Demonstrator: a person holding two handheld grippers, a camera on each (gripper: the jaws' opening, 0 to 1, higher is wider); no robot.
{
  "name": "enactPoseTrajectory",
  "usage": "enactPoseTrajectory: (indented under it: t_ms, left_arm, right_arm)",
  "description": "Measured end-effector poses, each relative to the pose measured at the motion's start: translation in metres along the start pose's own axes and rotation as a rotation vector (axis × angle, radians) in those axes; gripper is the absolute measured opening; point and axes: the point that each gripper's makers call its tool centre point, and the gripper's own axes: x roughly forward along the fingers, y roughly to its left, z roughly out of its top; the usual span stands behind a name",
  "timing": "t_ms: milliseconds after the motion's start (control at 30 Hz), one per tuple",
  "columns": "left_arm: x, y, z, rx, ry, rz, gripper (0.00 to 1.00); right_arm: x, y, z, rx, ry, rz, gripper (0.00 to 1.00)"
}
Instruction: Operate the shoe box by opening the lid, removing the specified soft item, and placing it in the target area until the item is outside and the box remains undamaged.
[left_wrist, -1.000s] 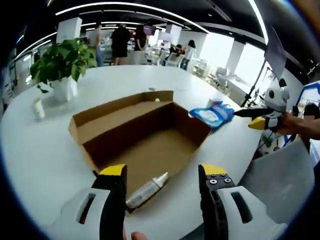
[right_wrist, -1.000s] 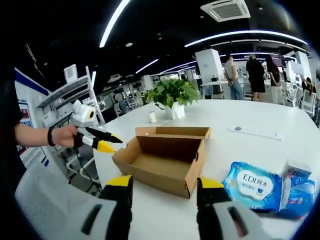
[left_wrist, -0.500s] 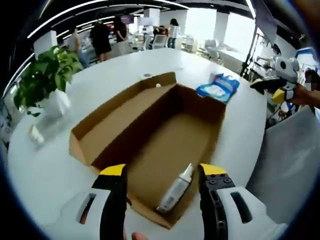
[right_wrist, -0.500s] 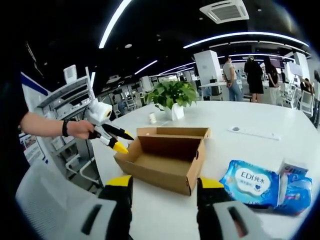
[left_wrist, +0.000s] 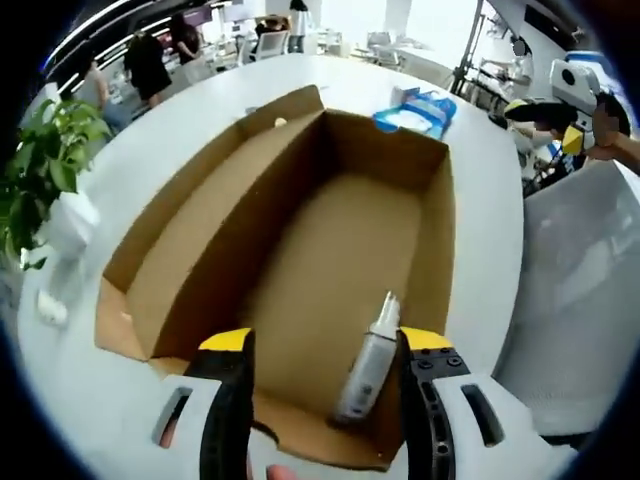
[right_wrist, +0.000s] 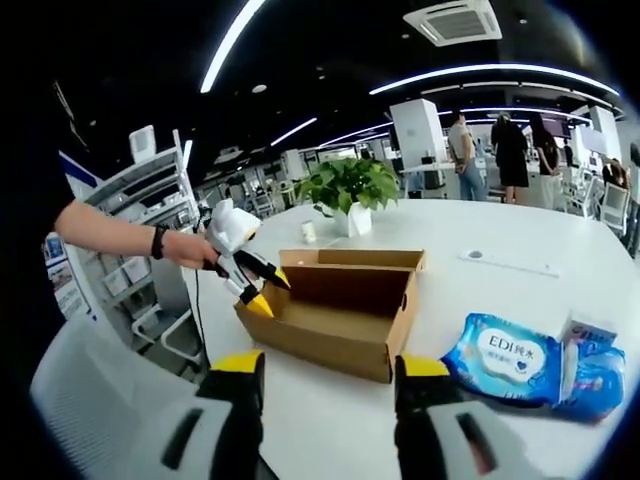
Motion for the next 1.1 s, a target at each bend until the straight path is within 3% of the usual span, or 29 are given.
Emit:
enactPoseTrajectory:
  t_ms: [200,267,400,500,700,1100]
  left_arm:
    - [0.009,-0.001,-0.006,0.043,0.055,-0.041,0.55]
    - [0.011,-0.003,-0.014,0.124,0.114,-0.066,0.52]
    - [0.013,-0.003,-0.024,0.268,0.197,-0.045,0.48]
    - [0.014,-0.006,-0.017,0.265,0.171,-0.052,0.48]
    - [0.02,-0.01,-0.012,0.312,0.186,-0.078,0.49]
    - [0.021,-0.01,-0.012,0.33,0.2,-0.113,0.51]
  right_arm:
    - [-0.004,0.001,-0.004,0.006,-0.001,-0.015,0.51]
    - [-0.004,0.0,-0.005,0.011,-0.005,-0.02,0.52]
    - [-0.005,0.002,-0.007,0.022,-0.012,-0.029,0.52]
    - [-0.006,0.004,-0.01,0.029,-0.014,-0.034,0.52]
    - [-0.007,0.008,-0.012,0.029,-0.01,-0.042,0.52]
    - [-0.012,0.015,-0.016,0.039,-0.015,-0.058,0.52]
